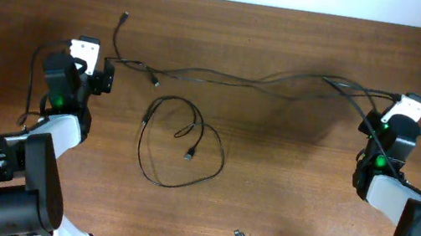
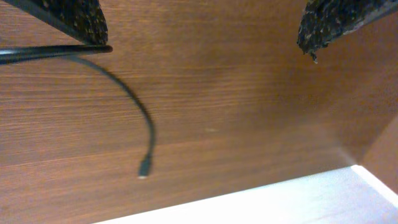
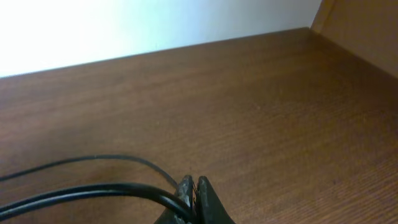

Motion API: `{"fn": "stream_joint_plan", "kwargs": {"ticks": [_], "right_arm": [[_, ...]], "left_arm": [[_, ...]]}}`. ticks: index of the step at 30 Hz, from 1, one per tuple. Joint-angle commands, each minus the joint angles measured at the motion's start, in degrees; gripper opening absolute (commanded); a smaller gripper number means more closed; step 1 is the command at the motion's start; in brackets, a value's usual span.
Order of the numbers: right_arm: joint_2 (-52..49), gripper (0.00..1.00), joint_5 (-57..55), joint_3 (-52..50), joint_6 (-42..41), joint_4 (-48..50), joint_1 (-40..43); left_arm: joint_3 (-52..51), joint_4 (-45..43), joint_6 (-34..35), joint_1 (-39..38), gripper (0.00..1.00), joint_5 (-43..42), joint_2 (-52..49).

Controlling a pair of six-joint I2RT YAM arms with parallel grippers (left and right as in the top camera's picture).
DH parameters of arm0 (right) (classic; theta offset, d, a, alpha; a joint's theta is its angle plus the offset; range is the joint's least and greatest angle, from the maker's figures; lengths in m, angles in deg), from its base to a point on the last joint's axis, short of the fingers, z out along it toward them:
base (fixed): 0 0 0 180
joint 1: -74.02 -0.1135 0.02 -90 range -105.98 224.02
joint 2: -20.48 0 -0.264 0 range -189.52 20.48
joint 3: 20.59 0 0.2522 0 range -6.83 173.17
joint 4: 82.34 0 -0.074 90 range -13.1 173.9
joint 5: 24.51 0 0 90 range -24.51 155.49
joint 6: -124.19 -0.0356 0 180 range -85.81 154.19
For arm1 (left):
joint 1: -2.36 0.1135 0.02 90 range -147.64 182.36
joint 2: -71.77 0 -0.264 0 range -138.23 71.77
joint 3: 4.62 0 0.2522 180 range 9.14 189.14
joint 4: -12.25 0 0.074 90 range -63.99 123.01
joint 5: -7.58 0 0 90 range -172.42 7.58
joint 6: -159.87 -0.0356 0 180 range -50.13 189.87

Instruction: Untangle cables

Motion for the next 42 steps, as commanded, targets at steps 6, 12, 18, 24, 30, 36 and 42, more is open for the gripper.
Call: {"fn": "stream_joint_plan", "kwargs": {"ticks": [6, 12, 18, 24, 30, 36, 42], "right_arm": [[-2.91, 0.09, 0.33, 0.22, -0.20, -1.55, 0.31], [-3.48, 0.54, 0.31, 0.22, -0.20, -1.81, 0.31], [-3.48, 0.99, 0.31, 0.22, -0.20, -3.13, 0.31], [-0.98, 0.98, 0.35, 0.22, -0.17, -5.16, 0.09], [13.86, 0.99, 14.45, 0.22, 0.00, -15.04, 0.09], [21.88, 0.99, 43.74, 0.22, -0.26, -24.22, 0.07], [21.84, 0.99, 57.02, 0.22, -0.28, -29.83, -3.54]], "left_arm": [[0.24, 7.48, -0.20, 0.35, 1.00, -8.66, -0.74], [0.24, 7.78, -0.20, 0.37, 1.00, -8.63, -0.74], [0.24, 7.76, -0.20, 0.37, 1.00, -8.61, -0.72], [0.24, 8.28, -0.15, 0.37, 0.99, -8.63, 0.02], [0.26, 15.78, 5.90, 0.35, 0.99, -8.72, 11.52], [0.24, 30.77, 12.31, 0.35, 0.99, -20.04, 28.24], [0.24, 39.17, 12.31, 0.35, 0.99, -26.01, 31.43]]}}
